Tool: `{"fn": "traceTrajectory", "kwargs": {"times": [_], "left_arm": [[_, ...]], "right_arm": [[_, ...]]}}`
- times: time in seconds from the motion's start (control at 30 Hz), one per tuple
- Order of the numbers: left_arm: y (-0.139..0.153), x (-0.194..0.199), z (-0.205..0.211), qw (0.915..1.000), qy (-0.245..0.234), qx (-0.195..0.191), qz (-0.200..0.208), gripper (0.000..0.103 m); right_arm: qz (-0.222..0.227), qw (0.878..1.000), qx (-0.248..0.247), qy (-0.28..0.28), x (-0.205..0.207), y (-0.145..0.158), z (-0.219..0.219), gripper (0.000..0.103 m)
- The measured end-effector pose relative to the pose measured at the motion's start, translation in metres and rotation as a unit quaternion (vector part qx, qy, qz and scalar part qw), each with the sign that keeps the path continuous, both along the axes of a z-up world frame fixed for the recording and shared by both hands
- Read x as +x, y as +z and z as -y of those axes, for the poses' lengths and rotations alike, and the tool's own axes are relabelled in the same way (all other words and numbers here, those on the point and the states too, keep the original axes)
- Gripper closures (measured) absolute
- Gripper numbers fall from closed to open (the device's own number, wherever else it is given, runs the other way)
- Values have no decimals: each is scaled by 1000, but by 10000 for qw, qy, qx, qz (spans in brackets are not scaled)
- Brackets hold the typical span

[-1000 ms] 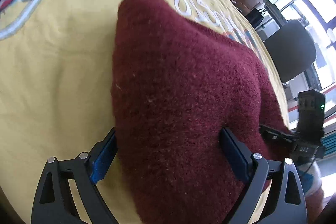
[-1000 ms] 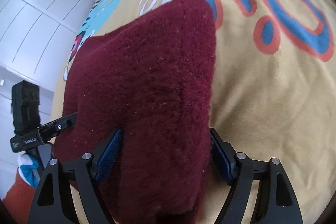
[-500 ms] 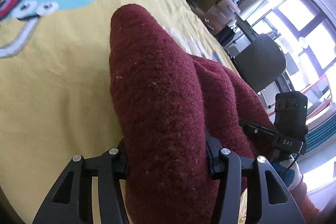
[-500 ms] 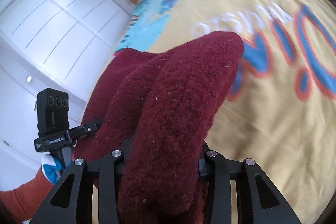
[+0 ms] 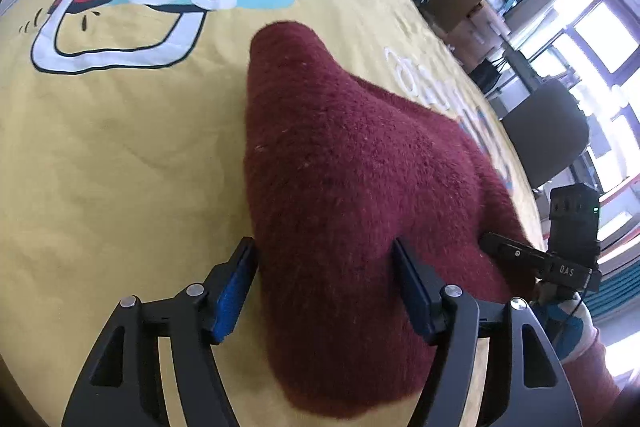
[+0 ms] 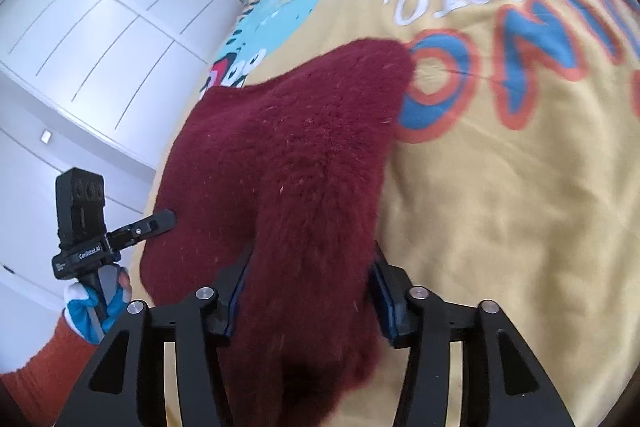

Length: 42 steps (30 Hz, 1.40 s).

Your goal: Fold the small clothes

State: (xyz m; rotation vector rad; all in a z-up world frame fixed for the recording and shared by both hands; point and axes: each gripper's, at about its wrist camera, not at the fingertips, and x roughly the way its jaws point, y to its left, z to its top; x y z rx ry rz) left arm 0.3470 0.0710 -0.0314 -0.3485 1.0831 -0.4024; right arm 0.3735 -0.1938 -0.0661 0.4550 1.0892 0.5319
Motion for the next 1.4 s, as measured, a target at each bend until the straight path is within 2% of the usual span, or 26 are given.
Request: {"fn": "traceTrajectory", "kwargs": {"times": [0.07, 0.13, 0.2, 0.3, 0.47, 0.8, 1.03, 1.27, 1.4], "left_arm": [[2, -12, -3, 9999, -47, 103, 100, 38], [-3, -25, -3, 9998, -51, 165, 130, 37], [-14, -36, -1, 9995, -9, 293, 91, 33], [-23, -35, 20, 9989, 59, 465, 75, 27], [-5, -37, 29, 9975, 125, 663, 184, 27], [23, -73, 26, 9955, 227, 819, 413, 27], [50, -110, 17, 9934, 413, 881, 608, 27], [71, -153, 6, 9887, 702, 1051, 810, 22], [80, -178, 3, 9855, 796, 1167, 936, 20]], "right_arm": [[-6, 10000, -65, -72, -7, -3, 12, 47], [-85, 9996, -242, -119, -4, -10, 11, 42], [-169, 9987, -447, -171, -8, -21, 5, 42], [-168, 9972, -635, -368, -10, -23, 4, 41], [29, 9936, -1011, -505, -8, -1, -6, 41], [231, 9876, -1345, -771, -48, 37, 3, 41], [383, 9823, -1563, -954, -93, 64, 4, 41], [781, 9732, -1832, -1146, -148, 98, -11, 39], [1060, 9626, -2135, -1285, -180, 114, -26, 28]]}}
